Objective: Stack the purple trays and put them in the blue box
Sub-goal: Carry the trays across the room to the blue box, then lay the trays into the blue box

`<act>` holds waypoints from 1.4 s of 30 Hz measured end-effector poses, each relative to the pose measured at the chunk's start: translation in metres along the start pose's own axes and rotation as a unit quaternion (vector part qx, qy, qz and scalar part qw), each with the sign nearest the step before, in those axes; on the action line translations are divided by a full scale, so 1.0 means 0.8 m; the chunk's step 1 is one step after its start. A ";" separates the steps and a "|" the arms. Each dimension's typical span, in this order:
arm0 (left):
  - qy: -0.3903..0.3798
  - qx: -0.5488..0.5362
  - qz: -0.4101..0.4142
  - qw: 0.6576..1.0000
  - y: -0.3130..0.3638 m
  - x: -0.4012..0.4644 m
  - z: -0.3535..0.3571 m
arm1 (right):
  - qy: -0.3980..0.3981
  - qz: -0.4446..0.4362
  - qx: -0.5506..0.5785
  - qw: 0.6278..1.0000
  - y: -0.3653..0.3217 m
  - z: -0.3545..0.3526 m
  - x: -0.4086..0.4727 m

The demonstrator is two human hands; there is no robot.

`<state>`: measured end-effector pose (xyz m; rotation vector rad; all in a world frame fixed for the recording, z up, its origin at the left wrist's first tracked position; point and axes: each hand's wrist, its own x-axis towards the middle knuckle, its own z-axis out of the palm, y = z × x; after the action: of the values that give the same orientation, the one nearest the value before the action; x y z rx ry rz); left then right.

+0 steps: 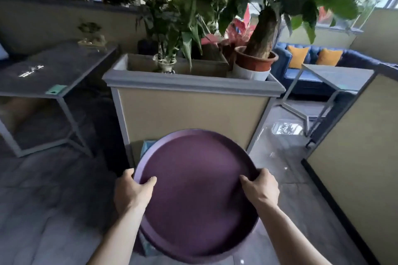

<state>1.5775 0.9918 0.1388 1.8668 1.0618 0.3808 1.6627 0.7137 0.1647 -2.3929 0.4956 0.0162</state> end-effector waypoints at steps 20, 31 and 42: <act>-0.024 0.151 -0.098 0.983 -0.080 0.131 0.212 | -0.089 0.016 -0.089 0.992 0.053 0.182 0.202; -0.034 0.221 -0.113 0.968 -0.122 0.157 0.261 | -0.128 0.018 -0.160 0.979 0.072 0.234 0.236; -0.046 0.267 -0.104 0.957 -0.130 0.163 0.267 | -0.101 0.009 -0.205 0.973 0.073 0.254 0.233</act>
<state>1.7354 0.9957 -0.0814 2.1832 1.3769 -0.1346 1.8392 0.7374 -0.0540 -2.7482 0.4515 0.4044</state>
